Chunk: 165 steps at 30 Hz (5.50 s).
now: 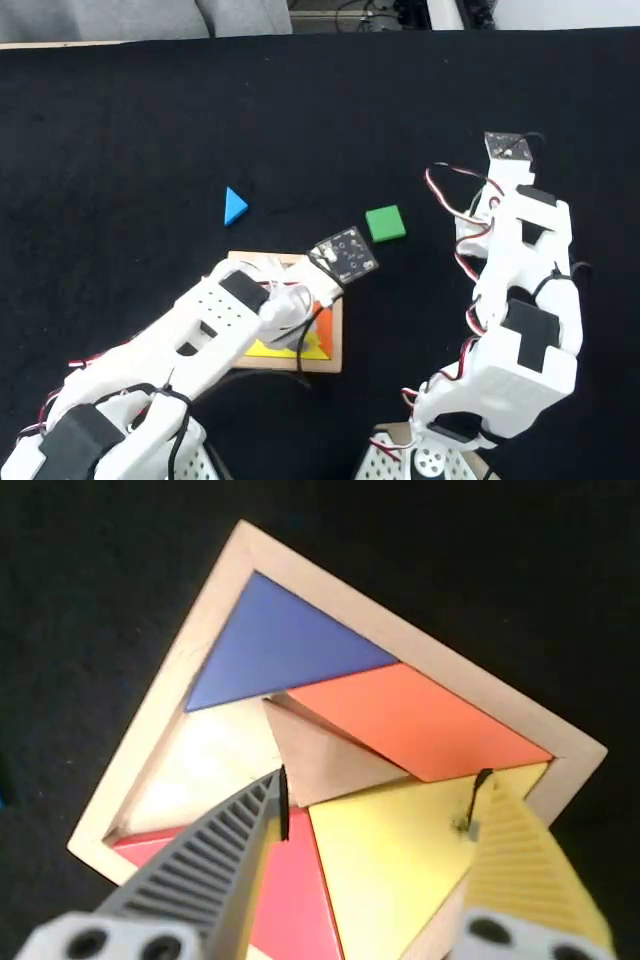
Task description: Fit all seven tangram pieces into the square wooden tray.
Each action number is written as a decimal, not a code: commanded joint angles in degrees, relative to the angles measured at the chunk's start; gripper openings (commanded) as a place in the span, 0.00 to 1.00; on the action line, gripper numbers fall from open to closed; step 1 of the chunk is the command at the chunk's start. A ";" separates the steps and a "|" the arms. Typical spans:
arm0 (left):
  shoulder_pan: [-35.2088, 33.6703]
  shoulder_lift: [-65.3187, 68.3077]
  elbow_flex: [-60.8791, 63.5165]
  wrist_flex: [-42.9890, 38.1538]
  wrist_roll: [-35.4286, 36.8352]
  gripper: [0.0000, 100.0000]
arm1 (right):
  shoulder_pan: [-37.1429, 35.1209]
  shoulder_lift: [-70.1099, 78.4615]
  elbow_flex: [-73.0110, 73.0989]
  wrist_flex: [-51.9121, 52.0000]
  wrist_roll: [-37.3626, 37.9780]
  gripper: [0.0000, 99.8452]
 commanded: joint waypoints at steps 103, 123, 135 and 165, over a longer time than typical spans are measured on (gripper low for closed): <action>-49.89 -79.21 39.34 20.22 10.73 0.31 | -58.81 11.56 -23.08 27.60 -13.63 0.24; -49.89 -79.21 40.48 18.73 10.73 0.31 | -57.67 7.87 -25.27 21.01 -7.38 0.01; -49.54 -79.21 40.40 18.64 10.73 0.31 | -53.98 7.25 -27.91 27.25 -7.56 0.01; -30.64 27.43 -60.44 33.41 29.89 0.30 | -25.49 -5.49 -5.14 -1.76 -12.84 0.01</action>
